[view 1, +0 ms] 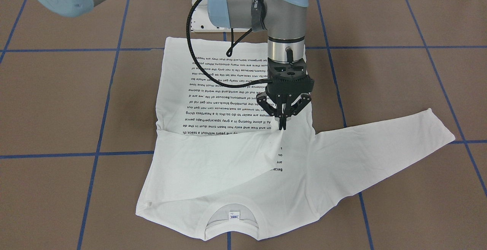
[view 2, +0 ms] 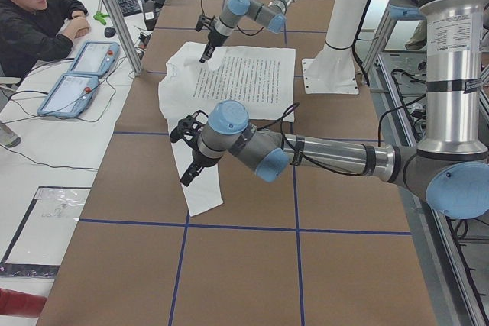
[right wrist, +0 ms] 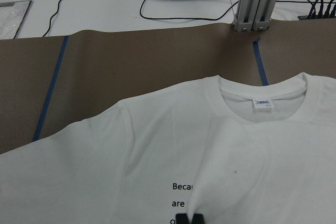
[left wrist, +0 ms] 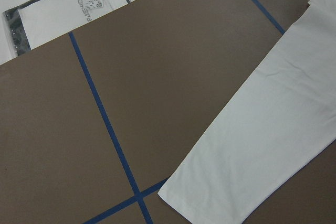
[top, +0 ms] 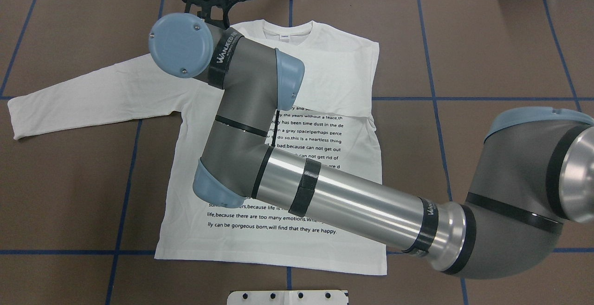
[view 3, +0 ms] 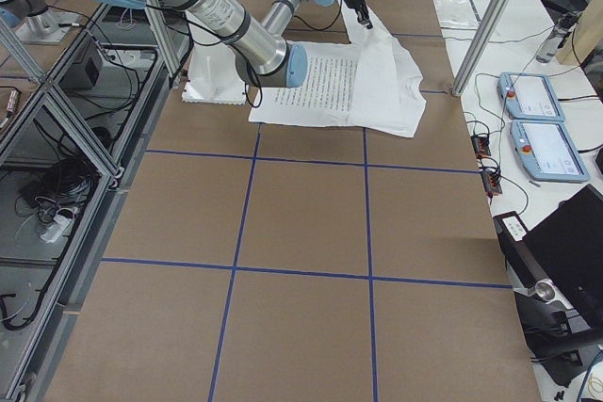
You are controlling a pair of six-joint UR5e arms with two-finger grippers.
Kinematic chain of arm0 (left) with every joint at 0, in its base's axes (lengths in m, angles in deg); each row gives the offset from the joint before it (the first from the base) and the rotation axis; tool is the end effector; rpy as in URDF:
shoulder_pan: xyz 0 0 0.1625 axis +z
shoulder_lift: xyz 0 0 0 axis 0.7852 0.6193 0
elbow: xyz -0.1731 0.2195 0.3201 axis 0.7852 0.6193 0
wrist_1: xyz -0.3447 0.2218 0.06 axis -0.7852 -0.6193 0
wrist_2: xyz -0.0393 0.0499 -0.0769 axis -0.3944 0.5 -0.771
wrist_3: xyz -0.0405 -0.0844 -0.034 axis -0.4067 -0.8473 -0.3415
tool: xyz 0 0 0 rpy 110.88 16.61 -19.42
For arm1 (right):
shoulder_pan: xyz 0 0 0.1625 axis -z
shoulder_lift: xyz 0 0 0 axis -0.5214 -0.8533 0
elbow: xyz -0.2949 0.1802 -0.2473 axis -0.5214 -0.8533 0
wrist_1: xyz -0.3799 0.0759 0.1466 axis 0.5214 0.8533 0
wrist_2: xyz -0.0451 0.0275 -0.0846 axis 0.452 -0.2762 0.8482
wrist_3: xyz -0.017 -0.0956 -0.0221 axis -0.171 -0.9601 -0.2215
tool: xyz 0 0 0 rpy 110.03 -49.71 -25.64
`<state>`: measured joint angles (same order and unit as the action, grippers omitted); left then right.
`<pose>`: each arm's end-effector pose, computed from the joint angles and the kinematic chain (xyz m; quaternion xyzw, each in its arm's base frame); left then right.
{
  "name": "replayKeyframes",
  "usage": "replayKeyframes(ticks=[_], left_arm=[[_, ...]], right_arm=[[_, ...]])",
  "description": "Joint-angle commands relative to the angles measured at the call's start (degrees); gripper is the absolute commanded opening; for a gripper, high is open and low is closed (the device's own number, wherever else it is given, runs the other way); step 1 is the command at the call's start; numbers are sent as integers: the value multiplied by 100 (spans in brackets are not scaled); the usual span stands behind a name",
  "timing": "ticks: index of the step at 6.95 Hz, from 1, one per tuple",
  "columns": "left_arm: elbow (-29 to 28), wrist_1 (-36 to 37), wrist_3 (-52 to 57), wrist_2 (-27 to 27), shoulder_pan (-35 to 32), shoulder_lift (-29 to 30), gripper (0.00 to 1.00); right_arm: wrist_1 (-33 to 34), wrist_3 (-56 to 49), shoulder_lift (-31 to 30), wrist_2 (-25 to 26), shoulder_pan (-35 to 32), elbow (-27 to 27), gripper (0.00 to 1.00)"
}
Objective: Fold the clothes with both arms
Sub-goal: 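Carry the held sleeve across the shirt body toward the left gripper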
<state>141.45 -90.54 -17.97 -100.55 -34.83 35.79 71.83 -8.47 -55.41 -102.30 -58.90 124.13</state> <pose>-0.0368 -0.4770 0.5418 0.2849 0.3578 0.1375 0.8786 -0.6431 -0.5089 -0.0048 0.2638 -0.3869 0.1268 0.8745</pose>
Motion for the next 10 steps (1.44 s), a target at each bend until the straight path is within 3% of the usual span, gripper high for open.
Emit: replayKeyframes(ticks=[1,3,4,7,8,10], left_arm=[[-49,0,0,0,0,-1,100],[-66,0,0,0,0,-1,100],[-66,0,0,0,0,-1,100],[-66,0,0,0,0,7,100],[-58,0,-9,0,9,86,100],[-83,-383,-17,0,9,279,100]], right_arm=[[-196,-4,23,286,373,-111,0],[-205,4,22,366,418,-198,0],[-196,22,5,392,444,-207,99],[-179,154,49,331,436,-225,100],[-161,171,23,79,279,-225,100],[-161,180,-275,-904,-465,-190,100]])
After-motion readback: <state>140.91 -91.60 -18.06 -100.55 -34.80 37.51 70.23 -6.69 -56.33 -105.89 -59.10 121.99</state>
